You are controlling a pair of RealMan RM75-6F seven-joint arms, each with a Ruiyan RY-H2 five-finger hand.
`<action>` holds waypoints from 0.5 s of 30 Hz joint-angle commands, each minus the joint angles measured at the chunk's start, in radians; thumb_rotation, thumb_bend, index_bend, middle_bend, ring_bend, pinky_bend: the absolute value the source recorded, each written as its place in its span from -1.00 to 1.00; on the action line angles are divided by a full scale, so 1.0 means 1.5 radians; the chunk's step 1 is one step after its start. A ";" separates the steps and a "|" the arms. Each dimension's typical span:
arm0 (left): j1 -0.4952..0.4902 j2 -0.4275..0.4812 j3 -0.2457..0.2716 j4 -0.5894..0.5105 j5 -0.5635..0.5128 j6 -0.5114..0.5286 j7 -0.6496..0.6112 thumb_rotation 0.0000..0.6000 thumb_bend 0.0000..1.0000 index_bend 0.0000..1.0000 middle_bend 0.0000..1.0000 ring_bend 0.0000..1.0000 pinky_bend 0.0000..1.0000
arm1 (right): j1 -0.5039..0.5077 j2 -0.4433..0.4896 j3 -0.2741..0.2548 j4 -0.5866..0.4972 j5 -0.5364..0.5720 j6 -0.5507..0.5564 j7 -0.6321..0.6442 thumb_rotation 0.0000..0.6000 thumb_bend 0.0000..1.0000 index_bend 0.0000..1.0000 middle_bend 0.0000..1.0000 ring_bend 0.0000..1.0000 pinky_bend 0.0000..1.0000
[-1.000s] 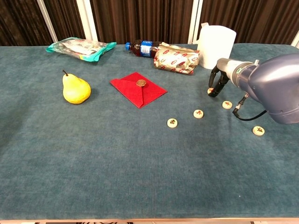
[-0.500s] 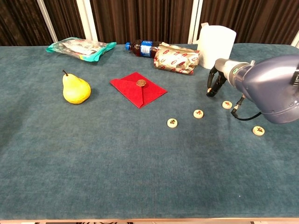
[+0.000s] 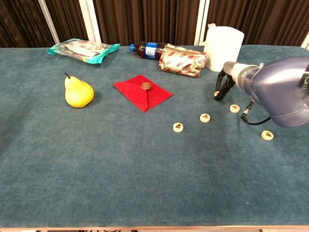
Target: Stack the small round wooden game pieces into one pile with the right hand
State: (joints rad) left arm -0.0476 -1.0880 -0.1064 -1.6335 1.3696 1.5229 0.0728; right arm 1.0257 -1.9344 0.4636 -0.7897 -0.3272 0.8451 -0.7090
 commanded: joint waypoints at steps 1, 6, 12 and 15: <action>0.000 0.000 0.000 0.000 0.000 -0.001 0.001 1.00 -0.67 -0.78 -0.99 -1.00 -0.98 | -0.002 0.002 0.001 -0.001 0.000 -0.001 -0.002 1.00 -0.31 -0.02 -1.00 -0.98 -0.92; 0.000 -0.001 0.000 0.000 -0.001 -0.001 0.003 1.00 -0.67 -0.78 -0.99 -1.00 -0.98 | -0.005 0.006 0.003 -0.005 0.005 -0.002 -0.010 1.00 -0.31 -0.02 -1.00 -0.98 -0.92; 0.000 -0.001 0.000 -0.001 0.000 0.001 0.002 1.00 -0.67 -0.78 -0.99 -1.00 -0.98 | -0.011 0.013 0.006 -0.015 0.012 0.000 -0.019 1.00 -0.31 -0.01 -1.00 -0.98 -0.92; 0.000 -0.001 0.000 -0.001 0.000 0.001 0.002 1.00 -0.67 -0.78 -0.99 -1.00 -0.98 | -0.013 0.014 0.007 -0.019 0.014 0.000 -0.020 1.00 -0.31 0.03 -1.00 -0.98 -0.92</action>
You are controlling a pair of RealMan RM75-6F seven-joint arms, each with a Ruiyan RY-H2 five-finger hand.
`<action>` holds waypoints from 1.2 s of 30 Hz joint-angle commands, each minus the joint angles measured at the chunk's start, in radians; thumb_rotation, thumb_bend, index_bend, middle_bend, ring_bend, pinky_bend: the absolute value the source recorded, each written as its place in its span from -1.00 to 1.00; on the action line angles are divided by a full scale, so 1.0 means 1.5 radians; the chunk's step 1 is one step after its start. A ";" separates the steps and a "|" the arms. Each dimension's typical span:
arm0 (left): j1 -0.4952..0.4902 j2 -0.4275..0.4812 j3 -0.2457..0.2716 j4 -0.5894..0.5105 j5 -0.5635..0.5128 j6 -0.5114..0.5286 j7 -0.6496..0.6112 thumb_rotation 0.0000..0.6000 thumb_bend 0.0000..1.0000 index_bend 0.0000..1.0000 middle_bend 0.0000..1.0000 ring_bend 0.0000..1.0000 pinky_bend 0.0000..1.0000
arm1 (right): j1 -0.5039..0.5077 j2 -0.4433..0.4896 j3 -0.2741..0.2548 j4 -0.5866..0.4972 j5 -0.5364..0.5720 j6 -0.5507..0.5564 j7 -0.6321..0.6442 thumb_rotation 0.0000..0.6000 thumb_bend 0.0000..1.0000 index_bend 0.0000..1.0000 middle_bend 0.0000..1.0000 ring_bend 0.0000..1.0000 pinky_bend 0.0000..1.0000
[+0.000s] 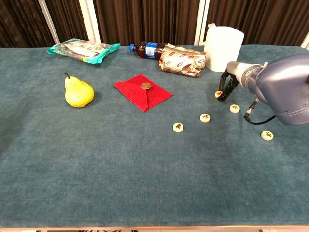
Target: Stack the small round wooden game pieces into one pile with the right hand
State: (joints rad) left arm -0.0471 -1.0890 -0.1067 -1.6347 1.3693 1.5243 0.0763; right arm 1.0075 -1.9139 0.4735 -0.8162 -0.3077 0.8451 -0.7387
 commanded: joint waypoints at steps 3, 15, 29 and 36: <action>0.000 0.000 0.000 0.000 0.001 0.000 0.000 1.00 -0.67 -0.78 -0.99 -1.00 -0.98 | -0.002 0.002 0.003 -0.004 0.000 -0.002 0.004 1.00 -0.30 0.08 -1.00 -0.98 -0.92; 0.000 0.002 0.001 -0.002 0.000 -0.003 -0.004 1.00 -0.67 -0.78 -0.99 -1.00 -0.98 | 0.000 0.002 0.010 -0.009 0.001 -0.007 0.007 1.00 -0.24 0.13 -1.00 -0.98 -0.92; 0.004 0.006 -0.003 -0.003 -0.007 0.000 -0.014 1.00 -0.67 -0.78 -0.99 -1.00 -0.98 | -0.055 0.134 0.010 -0.203 -0.004 0.028 0.008 1.00 -0.22 0.14 -1.00 -0.98 -0.92; 0.002 0.005 -0.003 -0.003 -0.004 -0.002 -0.014 1.00 -0.67 -0.78 -0.99 -1.00 -0.98 | -0.114 0.229 -0.038 -0.356 -0.027 0.053 0.011 1.00 -0.22 0.14 -1.00 -0.98 -0.92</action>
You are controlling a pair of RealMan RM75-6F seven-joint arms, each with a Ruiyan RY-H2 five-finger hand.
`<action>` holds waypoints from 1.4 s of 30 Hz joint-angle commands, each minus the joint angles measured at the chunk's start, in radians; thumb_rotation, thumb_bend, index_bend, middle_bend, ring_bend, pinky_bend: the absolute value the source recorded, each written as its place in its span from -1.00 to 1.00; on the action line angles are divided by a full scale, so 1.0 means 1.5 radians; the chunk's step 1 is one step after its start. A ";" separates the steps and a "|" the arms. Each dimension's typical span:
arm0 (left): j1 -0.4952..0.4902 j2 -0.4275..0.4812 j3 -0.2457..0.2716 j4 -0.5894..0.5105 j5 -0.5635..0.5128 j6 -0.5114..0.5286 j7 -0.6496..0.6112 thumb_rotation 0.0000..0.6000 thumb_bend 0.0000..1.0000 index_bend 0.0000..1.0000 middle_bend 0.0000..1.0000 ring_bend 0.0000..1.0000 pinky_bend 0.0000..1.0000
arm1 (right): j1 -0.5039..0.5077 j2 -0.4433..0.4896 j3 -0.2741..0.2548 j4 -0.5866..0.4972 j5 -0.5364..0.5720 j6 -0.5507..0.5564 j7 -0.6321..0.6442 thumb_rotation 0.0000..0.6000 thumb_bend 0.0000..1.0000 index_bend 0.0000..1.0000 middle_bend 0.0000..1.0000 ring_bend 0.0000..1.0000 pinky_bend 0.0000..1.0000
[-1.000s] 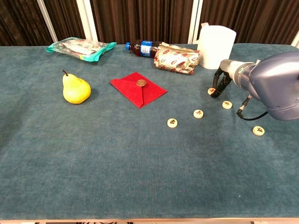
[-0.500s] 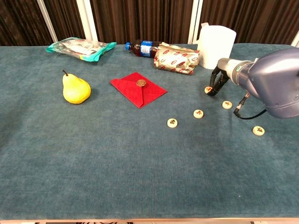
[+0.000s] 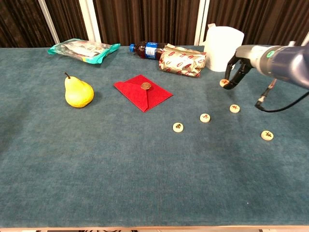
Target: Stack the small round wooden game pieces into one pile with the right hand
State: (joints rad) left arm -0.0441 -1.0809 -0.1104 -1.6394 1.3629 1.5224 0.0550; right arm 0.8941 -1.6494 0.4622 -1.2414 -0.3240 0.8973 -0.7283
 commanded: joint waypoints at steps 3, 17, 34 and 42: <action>-0.001 -0.002 -0.001 0.000 0.000 -0.001 0.001 1.00 -0.67 -0.78 -0.99 -1.00 -0.98 | -0.050 0.067 -0.051 -0.106 -0.031 0.024 0.012 1.00 -0.22 0.14 -1.00 -0.98 -0.92; 0.003 0.000 -0.003 0.001 -0.005 0.004 -0.004 1.00 -0.67 -0.78 -0.99 -1.00 -0.98 | -0.039 0.027 -0.098 -0.109 -0.071 0.062 0.026 1.00 -0.22 0.14 -1.00 -0.98 -0.92; 0.003 0.001 -0.004 0.001 -0.004 0.004 -0.006 1.00 -0.67 -0.78 -0.99 -1.00 -0.98 | -0.021 -0.008 -0.108 -0.024 -0.051 0.050 0.023 1.00 -0.22 0.14 -1.00 -0.98 -0.92; 0.003 0.001 -0.004 0.000 -0.004 0.006 -0.004 1.00 -0.67 -0.78 -0.99 -1.00 -0.98 | -0.020 -0.014 -0.109 -0.008 -0.046 0.042 0.028 1.00 -0.22 0.14 -1.00 -0.98 -0.92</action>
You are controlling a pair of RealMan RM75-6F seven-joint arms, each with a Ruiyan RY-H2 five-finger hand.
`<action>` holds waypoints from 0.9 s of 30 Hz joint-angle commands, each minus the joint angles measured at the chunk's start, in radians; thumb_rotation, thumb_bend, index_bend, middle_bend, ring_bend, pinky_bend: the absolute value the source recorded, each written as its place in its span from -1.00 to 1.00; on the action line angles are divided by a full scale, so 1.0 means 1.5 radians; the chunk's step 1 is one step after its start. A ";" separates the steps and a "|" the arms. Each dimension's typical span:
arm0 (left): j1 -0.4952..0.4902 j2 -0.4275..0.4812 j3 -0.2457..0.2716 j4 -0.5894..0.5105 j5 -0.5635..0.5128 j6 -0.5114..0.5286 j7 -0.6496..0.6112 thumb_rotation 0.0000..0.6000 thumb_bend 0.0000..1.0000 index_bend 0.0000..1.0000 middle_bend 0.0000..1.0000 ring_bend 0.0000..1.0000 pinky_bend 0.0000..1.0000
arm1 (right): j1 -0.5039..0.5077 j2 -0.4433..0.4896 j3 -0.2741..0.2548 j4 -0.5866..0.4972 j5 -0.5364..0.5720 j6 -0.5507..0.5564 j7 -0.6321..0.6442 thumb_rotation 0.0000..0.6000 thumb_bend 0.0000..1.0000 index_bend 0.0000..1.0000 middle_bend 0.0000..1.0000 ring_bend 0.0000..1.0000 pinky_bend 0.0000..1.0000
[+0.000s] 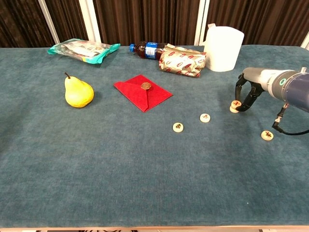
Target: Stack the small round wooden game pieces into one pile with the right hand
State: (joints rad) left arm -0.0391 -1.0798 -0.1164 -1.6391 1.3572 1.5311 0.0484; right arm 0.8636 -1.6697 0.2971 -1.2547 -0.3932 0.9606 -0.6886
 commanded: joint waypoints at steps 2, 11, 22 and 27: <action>0.000 0.000 0.000 0.000 0.000 0.000 0.000 1.00 -0.67 -0.78 -0.99 -1.00 -0.98 | 0.001 0.001 0.001 0.000 -0.001 -0.001 0.002 1.00 -0.22 0.14 -1.00 -0.98 -0.92; 0.000 0.000 0.000 -0.001 0.000 -0.001 0.003 1.00 -0.67 -0.78 -0.99 -1.00 -0.98 | 0.002 0.006 -0.001 -0.004 0.005 -0.005 0.002 1.00 -0.22 0.14 -1.00 -0.98 -0.92; -0.001 -0.001 -0.001 -0.002 -0.004 -0.003 0.007 1.00 -0.67 -0.78 -0.99 -1.00 -0.98 | 0.002 0.013 -0.003 -0.014 0.006 -0.003 0.004 1.00 -0.22 0.04 -1.00 -0.98 -0.92; -0.001 -0.001 -0.001 -0.003 -0.007 -0.003 0.008 1.00 -0.67 -0.78 -0.99 -1.00 -0.98 | 0.004 0.015 -0.005 -0.016 0.009 -0.002 0.000 1.00 -0.22 -0.01 -1.00 -0.98 -0.92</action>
State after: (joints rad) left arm -0.0399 -1.0808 -0.1183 -1.6440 1.3470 1.5261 0.0606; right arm 0.8691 -1.6470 0.2903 -1.2779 -0.3797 0.9583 -0.6876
